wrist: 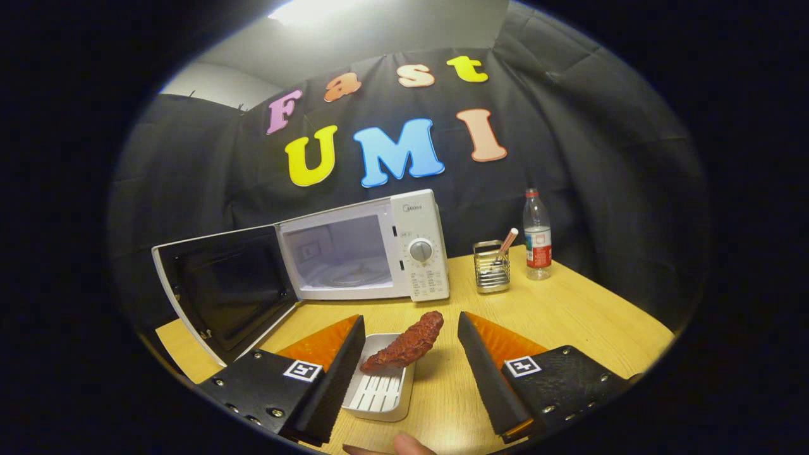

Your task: Open the microwave, put the food inside, and close the microwave door.

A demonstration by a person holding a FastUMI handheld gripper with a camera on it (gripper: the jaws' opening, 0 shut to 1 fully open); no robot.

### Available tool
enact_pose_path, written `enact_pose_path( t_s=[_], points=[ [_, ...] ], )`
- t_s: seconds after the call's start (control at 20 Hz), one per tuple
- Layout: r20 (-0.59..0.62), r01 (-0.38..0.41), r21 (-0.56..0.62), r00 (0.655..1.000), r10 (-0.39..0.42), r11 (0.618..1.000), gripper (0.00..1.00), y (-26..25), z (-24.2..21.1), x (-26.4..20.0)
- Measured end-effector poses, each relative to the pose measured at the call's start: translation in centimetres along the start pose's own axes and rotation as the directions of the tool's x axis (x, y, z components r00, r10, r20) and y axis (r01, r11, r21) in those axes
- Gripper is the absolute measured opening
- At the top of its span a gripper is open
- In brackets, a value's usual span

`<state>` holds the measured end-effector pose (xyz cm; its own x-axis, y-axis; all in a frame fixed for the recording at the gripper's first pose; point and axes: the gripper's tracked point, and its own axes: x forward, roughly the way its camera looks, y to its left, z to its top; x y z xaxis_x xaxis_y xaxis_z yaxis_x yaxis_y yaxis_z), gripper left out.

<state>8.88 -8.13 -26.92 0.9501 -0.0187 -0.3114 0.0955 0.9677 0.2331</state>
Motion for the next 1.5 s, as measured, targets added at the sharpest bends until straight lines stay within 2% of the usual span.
enact_pose_path(
  t_s=[0.15,0.35,0.45,0.5,0.55,0.6,0.65,0.7,0.8,0.95,1.0,1.05,1.1,1.25,1.35,1.4,1.5],
  points=[
    [-0.06,-0.046,0.15,0.997,0.055,0.988,0.9,-0.4,-0.9,2.1],
    [-0.13,-0.034,0.279,0.989,0.072,0.96,0.9,-1.8,-2.3,5.3],
    [-0.141,-0.081,0.344,0.98,0.137,0.935,0.9,-1.1,-2.6,5.7],
    [-0.12,-0.127,0.396,0.975,0.189,0.909,0.9,-0.3,-2.4,5.7],
    [-0.101,-0.154,0.45,0.97,0.222,0.88,0.85,0.0,-1.9,5.7],
    [-0.091,-0.155,0.473,0.971,0.223,0.867,0.73,-0.1,-1.9,6.3],
    [-0.093,-0.15,0.474,0.971,0.219,0.868,0.7,-0.5,-1.7,6.6],
    [-0.113,-0.116,0.477,0.975,0.192,0.871,0.63,-0.8,-2.6,7.3],
    [-0.119,-0.118,0.505,0.972,0.205,0.855,0.25,-1.0,-2.8,7.6],
    [-0.116,-0.144,0.546,0.962,0.245,0.825,0.24,-0.9,-2.6,7.2],
    [-0.114,-0.147,0.586,0.959,0.261,0.797,0.18,-0.5,-2.9,7.7],
    [-0.102,-0.16,0.608,0.956,0.276,0.778,0.17,-0.5,-2.5,7.8],
    [-0.096,-0.168,0.625,0.953,0.288,0.763,0.13,-0.1,-2.3,7.6],
    [-0.078,-0.176,0.602,0.958,0.276,0.779,0.11,0.4,-1.1,6.8],
    [-0.052,-0.189,0.643,0.956,0.288,0.742,0.11,1.0,0.1,6.4],
    [-0.043,-0.2,0.647,0.954,0.297,0.736,0.11,1.5,0.7,6.0],
    [-0.039,-0.195,0.6,0.961,0.272,0.776,0.11,1.7,1.7,5.8]
  ],
)
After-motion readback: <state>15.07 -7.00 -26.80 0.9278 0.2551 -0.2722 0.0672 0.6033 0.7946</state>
